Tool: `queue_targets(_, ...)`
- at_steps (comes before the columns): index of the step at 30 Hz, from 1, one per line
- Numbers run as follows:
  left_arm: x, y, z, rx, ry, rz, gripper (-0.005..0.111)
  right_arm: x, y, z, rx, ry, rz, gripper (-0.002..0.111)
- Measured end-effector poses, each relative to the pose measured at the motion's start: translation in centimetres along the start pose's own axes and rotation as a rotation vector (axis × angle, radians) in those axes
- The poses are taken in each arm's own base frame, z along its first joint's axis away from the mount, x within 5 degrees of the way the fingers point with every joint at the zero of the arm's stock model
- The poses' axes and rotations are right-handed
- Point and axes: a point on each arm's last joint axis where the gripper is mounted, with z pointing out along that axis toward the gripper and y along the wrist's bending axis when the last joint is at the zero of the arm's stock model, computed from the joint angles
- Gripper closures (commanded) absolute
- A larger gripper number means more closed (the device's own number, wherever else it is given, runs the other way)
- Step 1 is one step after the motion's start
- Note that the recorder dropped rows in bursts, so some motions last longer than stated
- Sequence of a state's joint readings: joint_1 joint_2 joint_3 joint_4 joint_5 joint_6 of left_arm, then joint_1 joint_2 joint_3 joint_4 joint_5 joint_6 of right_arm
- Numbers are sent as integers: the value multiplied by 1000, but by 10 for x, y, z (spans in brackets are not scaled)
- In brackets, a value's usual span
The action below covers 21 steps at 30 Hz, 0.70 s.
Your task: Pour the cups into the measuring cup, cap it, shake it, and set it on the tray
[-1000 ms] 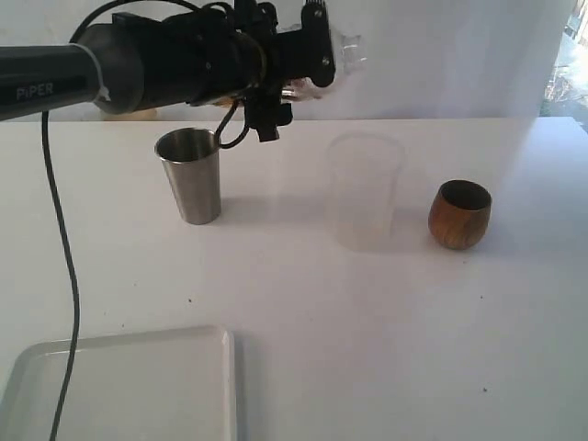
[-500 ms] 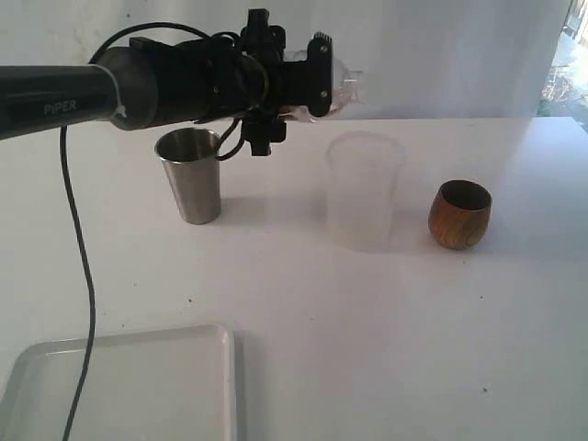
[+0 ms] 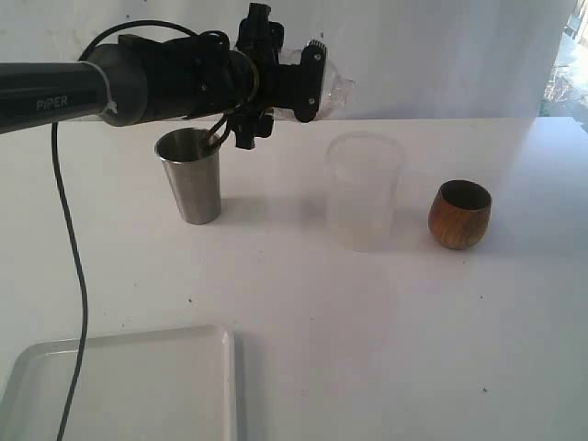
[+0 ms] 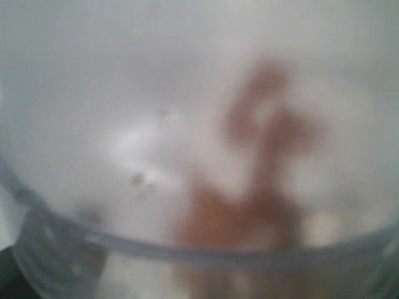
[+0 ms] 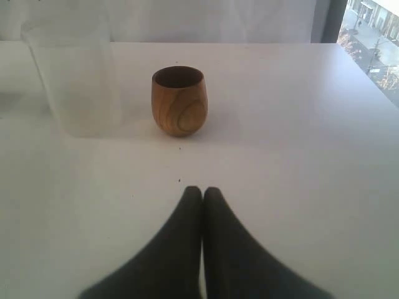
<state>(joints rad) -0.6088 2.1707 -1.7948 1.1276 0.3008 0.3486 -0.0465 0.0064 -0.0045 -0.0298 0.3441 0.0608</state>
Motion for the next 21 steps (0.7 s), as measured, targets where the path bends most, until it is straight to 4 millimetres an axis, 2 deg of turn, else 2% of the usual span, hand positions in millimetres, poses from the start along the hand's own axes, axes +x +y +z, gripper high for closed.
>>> queue_targets(21, -3, 3, 0, -36, -28, 164, 107, 0, 0, 0, 0, 0, 0, 108)
